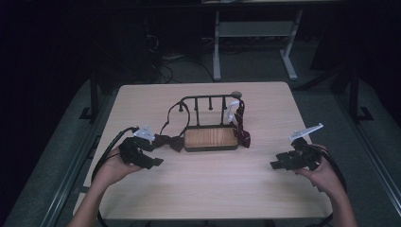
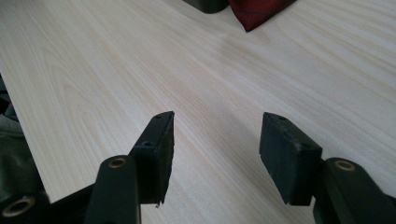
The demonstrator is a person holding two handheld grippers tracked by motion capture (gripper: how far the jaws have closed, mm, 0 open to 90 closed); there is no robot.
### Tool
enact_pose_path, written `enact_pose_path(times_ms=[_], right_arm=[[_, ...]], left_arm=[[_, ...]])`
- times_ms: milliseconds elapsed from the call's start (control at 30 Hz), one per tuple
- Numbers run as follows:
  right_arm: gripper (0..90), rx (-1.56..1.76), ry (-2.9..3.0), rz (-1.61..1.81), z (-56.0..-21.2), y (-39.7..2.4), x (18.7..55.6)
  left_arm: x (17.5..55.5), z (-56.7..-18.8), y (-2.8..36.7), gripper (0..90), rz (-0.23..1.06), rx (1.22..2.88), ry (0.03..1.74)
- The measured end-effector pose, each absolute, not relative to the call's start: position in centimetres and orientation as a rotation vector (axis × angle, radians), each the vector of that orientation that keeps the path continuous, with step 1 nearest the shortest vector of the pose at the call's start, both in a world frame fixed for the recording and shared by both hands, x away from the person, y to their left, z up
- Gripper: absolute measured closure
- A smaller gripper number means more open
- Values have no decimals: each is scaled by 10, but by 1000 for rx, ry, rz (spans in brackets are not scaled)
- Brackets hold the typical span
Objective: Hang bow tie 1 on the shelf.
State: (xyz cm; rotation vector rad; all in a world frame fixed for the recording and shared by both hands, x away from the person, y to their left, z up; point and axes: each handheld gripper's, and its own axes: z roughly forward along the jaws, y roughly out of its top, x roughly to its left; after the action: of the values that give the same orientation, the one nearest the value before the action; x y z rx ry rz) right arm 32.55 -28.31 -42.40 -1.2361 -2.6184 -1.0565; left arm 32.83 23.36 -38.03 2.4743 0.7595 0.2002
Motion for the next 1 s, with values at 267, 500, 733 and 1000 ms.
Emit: enact_pose_path(times_ms=[267,500,733,1000], right_arm=[[450,-1238,-2614,-1052,-425,-283,326],[447,-1229,-2618,-1049,-426,-283,326],[447,-1224,-2616,-1048,-428,-282,325],[444,-1211,-2644,-1027,-427,-276,324]], left_arm=[[325,-388,235,354,208,2480,752],[320,-394,238,351,212,2466,762],[318,-399,242,349,212,2458,765],[313,-402,244,343,224,2443,771]])
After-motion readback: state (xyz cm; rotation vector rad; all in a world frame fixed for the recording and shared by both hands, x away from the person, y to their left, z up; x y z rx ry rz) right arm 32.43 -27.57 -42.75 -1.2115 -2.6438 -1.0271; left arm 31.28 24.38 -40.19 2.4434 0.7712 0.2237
